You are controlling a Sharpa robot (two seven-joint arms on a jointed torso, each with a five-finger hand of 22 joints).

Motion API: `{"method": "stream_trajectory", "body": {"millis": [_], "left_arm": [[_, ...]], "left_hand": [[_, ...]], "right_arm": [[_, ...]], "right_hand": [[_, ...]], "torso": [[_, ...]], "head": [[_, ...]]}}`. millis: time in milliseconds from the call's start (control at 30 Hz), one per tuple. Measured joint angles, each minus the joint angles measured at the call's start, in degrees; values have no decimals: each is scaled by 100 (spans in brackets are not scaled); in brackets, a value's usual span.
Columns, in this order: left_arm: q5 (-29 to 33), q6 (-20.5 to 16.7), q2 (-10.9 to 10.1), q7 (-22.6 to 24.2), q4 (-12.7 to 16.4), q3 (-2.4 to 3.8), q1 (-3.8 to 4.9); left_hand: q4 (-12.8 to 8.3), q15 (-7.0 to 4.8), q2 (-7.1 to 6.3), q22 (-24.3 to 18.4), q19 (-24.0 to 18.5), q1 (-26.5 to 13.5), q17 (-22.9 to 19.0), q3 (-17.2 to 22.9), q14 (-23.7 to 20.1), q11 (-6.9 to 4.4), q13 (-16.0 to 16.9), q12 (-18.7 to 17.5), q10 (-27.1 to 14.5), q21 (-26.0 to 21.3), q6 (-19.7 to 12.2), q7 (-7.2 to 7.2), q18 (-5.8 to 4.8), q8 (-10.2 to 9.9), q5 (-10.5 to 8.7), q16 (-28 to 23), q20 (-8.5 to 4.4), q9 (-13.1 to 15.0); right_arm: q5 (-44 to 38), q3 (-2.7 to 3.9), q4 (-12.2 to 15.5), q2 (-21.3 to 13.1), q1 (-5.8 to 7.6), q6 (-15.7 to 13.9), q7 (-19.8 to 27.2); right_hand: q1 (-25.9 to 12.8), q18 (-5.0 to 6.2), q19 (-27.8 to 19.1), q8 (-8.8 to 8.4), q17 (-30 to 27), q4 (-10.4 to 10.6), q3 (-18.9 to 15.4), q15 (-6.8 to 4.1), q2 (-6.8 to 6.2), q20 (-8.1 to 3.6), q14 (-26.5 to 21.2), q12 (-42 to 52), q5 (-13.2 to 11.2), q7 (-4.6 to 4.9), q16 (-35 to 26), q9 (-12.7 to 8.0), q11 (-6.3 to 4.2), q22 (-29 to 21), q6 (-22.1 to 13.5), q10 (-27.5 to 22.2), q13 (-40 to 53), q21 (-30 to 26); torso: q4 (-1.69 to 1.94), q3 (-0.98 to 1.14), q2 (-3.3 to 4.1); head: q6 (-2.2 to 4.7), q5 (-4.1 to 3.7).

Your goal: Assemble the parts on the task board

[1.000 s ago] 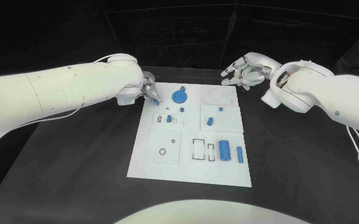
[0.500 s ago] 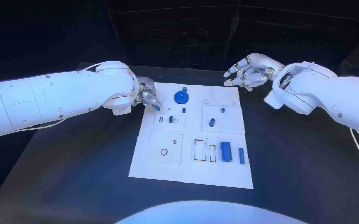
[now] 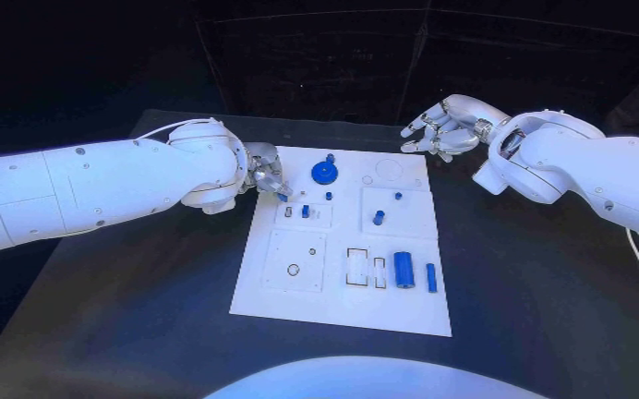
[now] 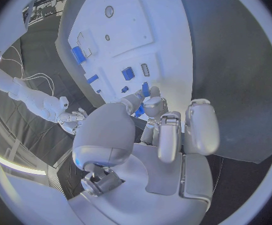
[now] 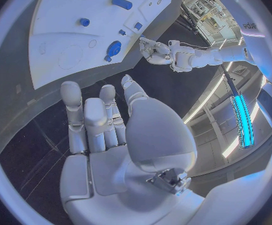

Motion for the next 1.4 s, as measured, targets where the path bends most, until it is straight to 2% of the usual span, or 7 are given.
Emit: {"method": "stream_trajectory", "body": {"millis": [200, 367, 633, 767, 1400], "left_arm": [[-40, -120, -6, 28, 68, 0, -54], [-49, -204, -7, 36, 102, 0, -88], [-51, -324, -18, 38, 166, 0, -230], [-52, -368, -52, 37, 189, -3, -272], [-53, -403, -101, 19, 238, -3, -301]], "left_hand": [[-48, 0, -81, 23, 0, 15, 0, 48, 0, 0, 0, 21, 0, 0, -6, -22, 0, 9, -4, 0, 0, 20], [-63, 0, -98, 31, 0, -2, 0, 63, 0, 0, 6, 22, 0, 0, -6, -21, 0, 10, -4, 0, 0, 21], [-87, 0, -114, 34, 0, -18, 0, 87, 0, 1, 23, 22, 0, 0, -6, -21, 0, 35, -5, 0, 0, 20], [-136, 0, -142, 34, 0, -46, 0, 136, 0, 0, 26, 41, 0, 0, -5, -22, 0, 35, -11, 0, 0, 20], [-144, 0, -157, 38, 0, -22, 0, 143, 0, -21, 31, 50, 23, 0, 17, -41, 0, 56, 0, 0, 0, 25]], "right_arm": [[0, 0, -11, 14, 0, 7, 0], [0, 0, -18, 20, 0, 10, 0], [0, 0, -26, 20, 0, 13, -1], [0, -1, -28, 17, 0, 15, -1], [0, -1, -33, 12, -1, 20, 0]], "right_hand": [[0, 0, 0, 0, 0, 0, 0, 0, 0, 0, 0, 0, 0, 0, 0, 0, 0, 0, 0, 0, 0, 0], [0, 0, 0, 0, 0, 0, 0, 0, 0, 0, 0, 0, 0, 0, 0, 0, 0, 0, 0, 0, 0, 0], [0, 0, 0, 0, 1, 0, 0, 0, 0, 0, 0, 0, 0, 0, 0, 0, 0, 1, 0, 0, 1, 0], [0, 0, 0, 0, 1, 0, 0, 0, 0, 0, 0, 0, 0, 0, 0, 0, 0, 1, 0, 0, 1, 0], [0, 0, -1, 19, 1, 13, -13, 0, 0, 1, 0, 1, 0, 0, 0, 0, 0, -2, 0, 0, 0, -20]], "torso": [[-3, -2, 7], [-5, -2, 8], [-3, -2, 10], [0, -2, 8], [0, 2, 1]], "head": [[-10, -4], [-37, -4], [-62, -9], [-70, -10], [-74, 5]]}}
